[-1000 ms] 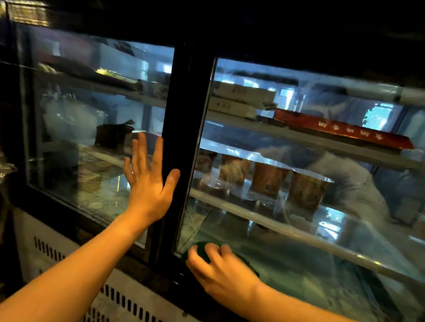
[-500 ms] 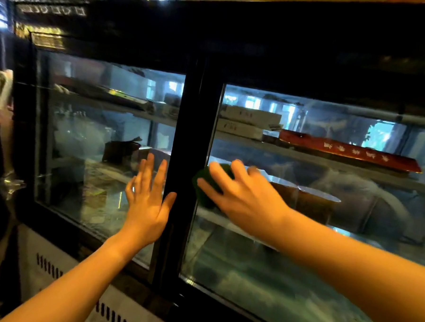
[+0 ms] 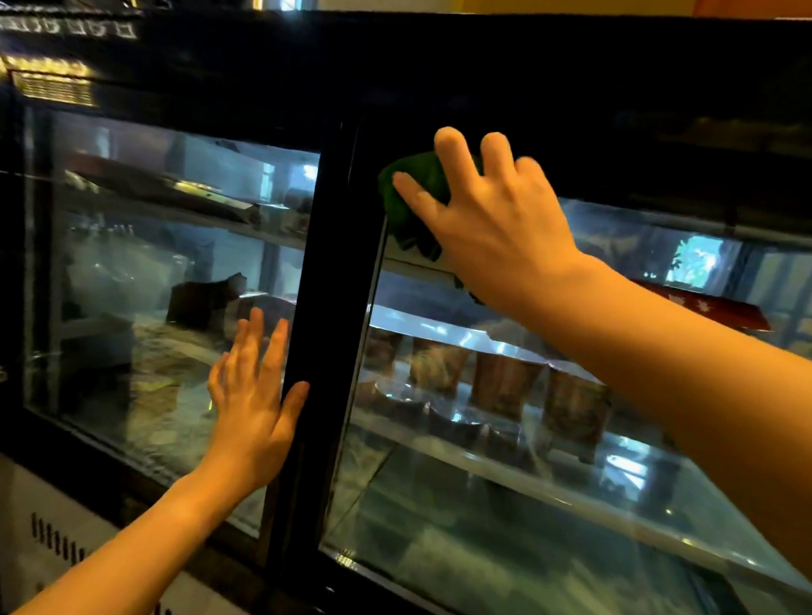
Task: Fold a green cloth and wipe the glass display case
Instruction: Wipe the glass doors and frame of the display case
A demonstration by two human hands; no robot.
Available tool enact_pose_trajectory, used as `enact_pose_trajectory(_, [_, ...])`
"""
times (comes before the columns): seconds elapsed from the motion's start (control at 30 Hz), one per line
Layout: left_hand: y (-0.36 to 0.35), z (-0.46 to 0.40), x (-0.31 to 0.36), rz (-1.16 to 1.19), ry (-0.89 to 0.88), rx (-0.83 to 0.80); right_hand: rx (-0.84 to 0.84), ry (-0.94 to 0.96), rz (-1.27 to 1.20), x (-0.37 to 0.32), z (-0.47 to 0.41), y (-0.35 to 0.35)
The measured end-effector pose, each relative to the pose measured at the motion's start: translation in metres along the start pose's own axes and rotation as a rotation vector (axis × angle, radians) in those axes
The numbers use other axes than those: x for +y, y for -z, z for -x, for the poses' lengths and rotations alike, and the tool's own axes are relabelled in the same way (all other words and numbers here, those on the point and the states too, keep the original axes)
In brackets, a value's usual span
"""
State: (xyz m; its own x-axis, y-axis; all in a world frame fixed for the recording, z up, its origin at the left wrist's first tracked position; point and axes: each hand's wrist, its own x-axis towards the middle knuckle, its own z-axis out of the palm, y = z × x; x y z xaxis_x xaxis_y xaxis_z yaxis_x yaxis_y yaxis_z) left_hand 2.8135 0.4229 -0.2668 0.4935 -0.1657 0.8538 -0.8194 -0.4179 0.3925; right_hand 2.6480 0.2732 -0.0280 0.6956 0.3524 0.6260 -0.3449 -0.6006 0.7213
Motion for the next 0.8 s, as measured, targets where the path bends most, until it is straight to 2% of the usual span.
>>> enact_pose_trajectory(0.37, [0.000,0.000,0.011,-0.041,0.089,-0.037,0.083,-0.156,0.042,0.048,0.075,-0.003])
enact_pose_trajectory(0.57, [-0.003,0.000,0.000,-0.043,0.016,-0.003,0.115,-0.306,-0.060,0.061,0.116,-0.010])
enact_pose_trajectory(0.8, [0.007,0.001,-0.006,-0.059,-0.005,-0.071,0.147,-0.414,-0.154,0.028,0.082,-0.014])
